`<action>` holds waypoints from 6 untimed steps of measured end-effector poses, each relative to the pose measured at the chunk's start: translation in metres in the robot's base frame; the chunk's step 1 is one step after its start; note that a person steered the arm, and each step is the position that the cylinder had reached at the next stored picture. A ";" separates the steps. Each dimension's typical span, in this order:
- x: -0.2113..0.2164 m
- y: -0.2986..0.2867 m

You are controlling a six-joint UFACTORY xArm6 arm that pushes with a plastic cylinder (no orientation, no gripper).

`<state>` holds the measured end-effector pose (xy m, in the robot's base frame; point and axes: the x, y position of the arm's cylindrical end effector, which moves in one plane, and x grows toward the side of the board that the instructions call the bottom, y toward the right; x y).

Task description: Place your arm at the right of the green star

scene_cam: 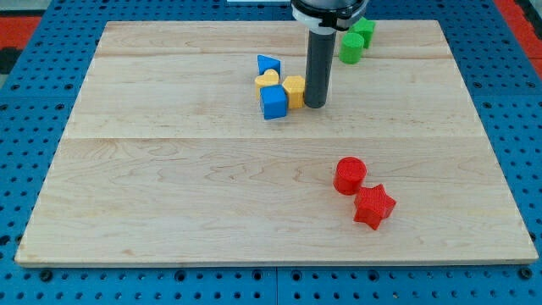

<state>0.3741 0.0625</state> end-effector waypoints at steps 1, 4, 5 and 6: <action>-0.008 0.032; -0.076 0.110; -0.135 0.172; -0.178 0.123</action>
